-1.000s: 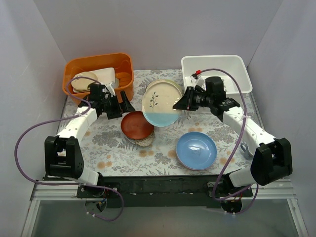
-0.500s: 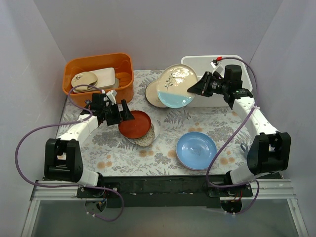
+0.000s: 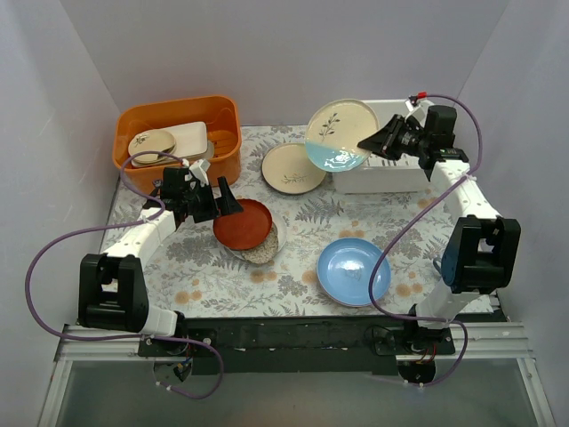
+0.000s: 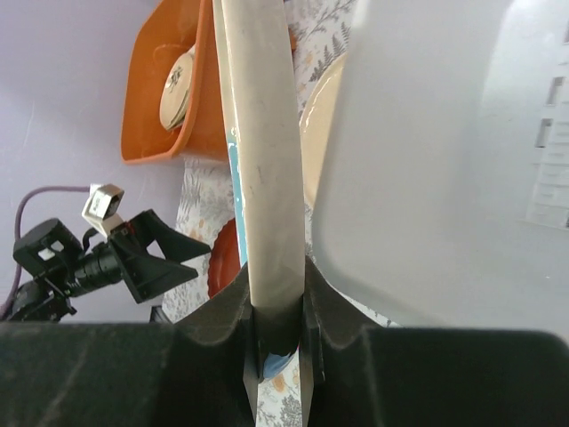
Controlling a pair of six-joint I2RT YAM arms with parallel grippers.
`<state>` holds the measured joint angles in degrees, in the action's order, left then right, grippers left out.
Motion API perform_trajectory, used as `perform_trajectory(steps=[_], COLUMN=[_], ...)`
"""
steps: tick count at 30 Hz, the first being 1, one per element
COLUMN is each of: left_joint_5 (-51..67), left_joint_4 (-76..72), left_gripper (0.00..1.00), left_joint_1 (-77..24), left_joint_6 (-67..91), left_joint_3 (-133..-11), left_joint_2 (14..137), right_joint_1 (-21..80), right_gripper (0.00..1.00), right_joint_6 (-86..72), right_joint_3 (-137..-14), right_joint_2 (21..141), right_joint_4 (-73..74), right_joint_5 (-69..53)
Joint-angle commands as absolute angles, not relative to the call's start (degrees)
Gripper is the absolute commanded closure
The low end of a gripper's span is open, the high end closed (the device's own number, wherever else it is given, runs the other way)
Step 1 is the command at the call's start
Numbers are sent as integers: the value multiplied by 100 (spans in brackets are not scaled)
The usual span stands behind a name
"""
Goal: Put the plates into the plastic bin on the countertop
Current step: Place the plate in the plastic bin.
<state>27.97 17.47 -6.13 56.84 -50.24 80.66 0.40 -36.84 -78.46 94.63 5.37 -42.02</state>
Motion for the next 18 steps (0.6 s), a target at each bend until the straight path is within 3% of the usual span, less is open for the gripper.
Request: perform_trajectory(steps=[1,18], left_joint_5=[3154,3341], left_joint_4=[1600,1687], left_gripper=[2,2], left_joint_1=[-624,-642], left_joint_6=[5695,5704], left_joint_3=[-5019,-4966], left_joint_2=[8006,8069], right_joint_1=[-219,-773], right_gripper=[99,99], right_joint_6=[-4131,-4377], right_joint_3=[-8306,-8692], right_joint_2=[9360,9800], right_joint_4=[-536,-721], right_joint_5=[-4439,-4096])
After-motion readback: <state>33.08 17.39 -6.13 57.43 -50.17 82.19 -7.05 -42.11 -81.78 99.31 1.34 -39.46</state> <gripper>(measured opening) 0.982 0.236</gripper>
